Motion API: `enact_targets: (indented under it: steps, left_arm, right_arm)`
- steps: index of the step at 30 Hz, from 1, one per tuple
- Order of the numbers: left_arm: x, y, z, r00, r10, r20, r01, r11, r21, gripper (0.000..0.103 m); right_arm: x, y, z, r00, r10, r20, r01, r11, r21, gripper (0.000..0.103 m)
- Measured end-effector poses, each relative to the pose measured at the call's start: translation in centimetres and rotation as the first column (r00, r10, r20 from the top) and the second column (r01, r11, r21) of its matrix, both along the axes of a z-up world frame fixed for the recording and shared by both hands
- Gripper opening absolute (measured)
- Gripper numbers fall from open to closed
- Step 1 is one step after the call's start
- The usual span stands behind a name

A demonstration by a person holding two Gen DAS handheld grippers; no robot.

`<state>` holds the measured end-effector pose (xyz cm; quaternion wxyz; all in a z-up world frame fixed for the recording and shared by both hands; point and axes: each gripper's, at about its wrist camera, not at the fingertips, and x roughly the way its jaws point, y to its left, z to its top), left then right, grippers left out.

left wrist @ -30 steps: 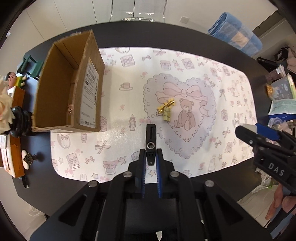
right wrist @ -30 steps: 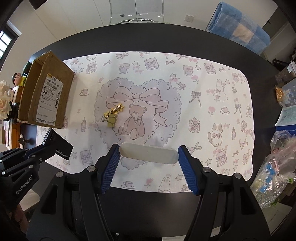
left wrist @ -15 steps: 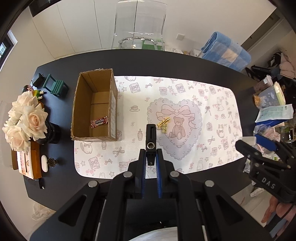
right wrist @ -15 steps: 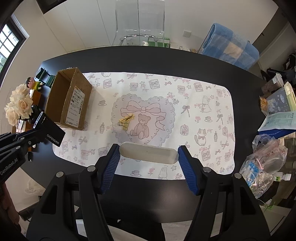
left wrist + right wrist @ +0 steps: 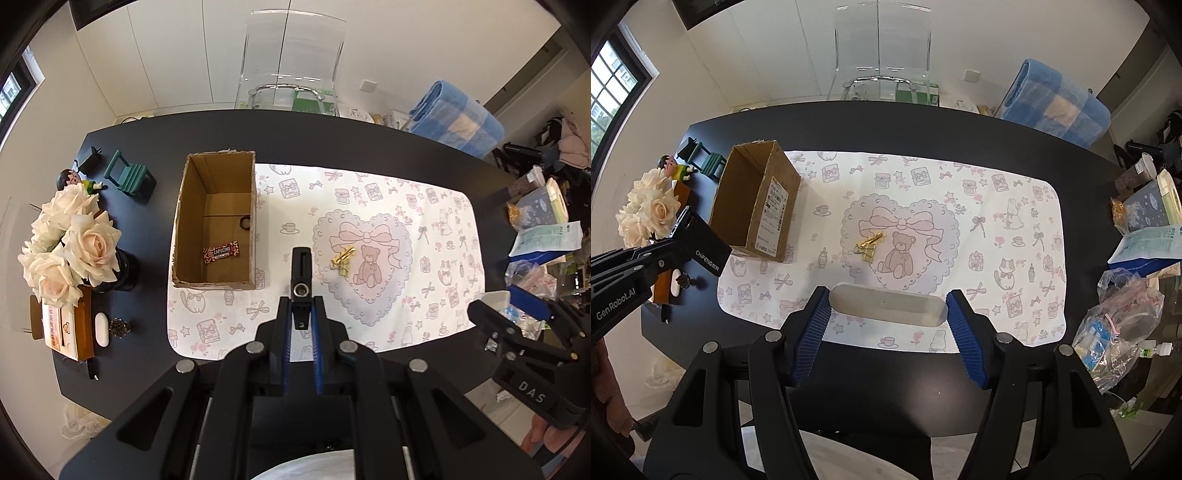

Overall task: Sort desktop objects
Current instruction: 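Lift the black case with left gripper toward the box while right gripper holds the nail file, then lower the black case into the cardboard box and open left gripper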

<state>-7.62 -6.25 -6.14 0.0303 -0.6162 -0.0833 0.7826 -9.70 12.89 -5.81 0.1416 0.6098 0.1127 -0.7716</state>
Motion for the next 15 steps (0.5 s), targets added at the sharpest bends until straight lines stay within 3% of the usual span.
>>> enact_targets:
  steps: [15]
  left_arm:
    - [-4.1,-6.8,-2.4,0.999,0.026,0.036,-0.026,1.0,0.003,0.01]
  right_arm:
    - [-2.8,-7.8,-1.9,0.999,0.01,0.045,-0.01,1.0,0.008,0.066]
